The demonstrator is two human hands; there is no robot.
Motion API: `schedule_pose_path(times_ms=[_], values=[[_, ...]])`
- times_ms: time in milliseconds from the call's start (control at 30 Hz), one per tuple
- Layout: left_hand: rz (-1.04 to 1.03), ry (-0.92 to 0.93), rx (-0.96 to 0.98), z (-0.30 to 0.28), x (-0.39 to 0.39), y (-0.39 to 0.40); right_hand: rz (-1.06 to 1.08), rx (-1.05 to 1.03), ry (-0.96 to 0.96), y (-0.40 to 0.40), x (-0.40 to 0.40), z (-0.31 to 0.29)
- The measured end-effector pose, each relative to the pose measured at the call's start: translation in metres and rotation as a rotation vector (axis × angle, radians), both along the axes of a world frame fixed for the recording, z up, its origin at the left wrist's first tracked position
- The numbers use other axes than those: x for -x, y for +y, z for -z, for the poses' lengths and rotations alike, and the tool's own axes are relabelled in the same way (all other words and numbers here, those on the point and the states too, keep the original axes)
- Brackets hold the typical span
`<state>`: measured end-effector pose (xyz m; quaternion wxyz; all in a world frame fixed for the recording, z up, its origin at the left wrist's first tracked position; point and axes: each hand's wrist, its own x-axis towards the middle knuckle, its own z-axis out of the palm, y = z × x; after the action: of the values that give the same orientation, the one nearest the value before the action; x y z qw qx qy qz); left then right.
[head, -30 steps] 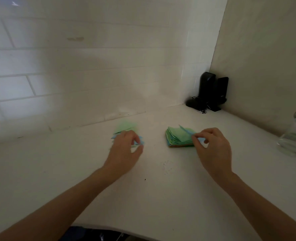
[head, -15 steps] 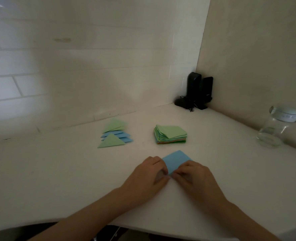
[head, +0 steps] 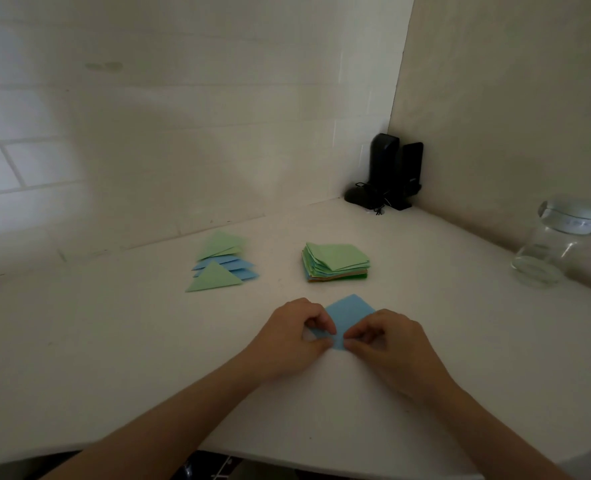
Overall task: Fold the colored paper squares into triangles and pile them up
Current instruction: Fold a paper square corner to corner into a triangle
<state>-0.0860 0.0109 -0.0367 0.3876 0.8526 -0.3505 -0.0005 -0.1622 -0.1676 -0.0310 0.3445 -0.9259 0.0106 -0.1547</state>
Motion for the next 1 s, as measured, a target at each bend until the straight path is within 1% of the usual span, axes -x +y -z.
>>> schedule_pose_path(times_ms=[133, 200, 333, 400, 467, 567, 633, 733, 867, 1000], values=[[0.045, 0.018, 0.005, 0.0, -0.001, 0.006, -0.043, 0.001, 0.093, -0.006, -0.001, -0.007], [0.08, 0.006, 0.001, 0.0, -0.001, 0.008, -0.048, 0.043, 0.155, -0.001, -0.005, -0.008], [0.137, 0.052, -0.009, -0.004, 0.004, 0.013, -0.092, 0.138, 0.189, 0.009, -0.009, -0.009], [0.151, 0.01, -0.005, -0.003, 0.009, 0.017, -0.117, 0.144, 0.234, 0.007, -0.009, -0.013], [0.157, -0.081, -0.007, -0.001, 0.013, 0.019, -0.139, 0.123, 0.275, 0.0, -0.008, -0.019], [0.165, -0.228, -0.071, 0.0, 0.012, 0.016, -0.177, 0.138, 0.309, -0.008, -0.006, -0.025], [0.167, -0.322, -0.089, 0.002, 0.01, 0.014, -0.2, 0.161, 0.282, -0.009, -0.003, -0.025], [0.152, -0.343, -0.096, 0.002, 0.011, 0.011, -0.189, 0.186, 0.17, -0.009, 0.003, -0.019], [0.116, -0.298, -0.09, 0.0, 0.013, 0.006, -0.158, 0.133, -0.035, -0.016, 0.016, -0.007], [0.006, -0.17, 0.03, -0.001, 0.016, 0.001, -0.168, 0.131, -0.045, -0.02, 0.025, -0.003]])
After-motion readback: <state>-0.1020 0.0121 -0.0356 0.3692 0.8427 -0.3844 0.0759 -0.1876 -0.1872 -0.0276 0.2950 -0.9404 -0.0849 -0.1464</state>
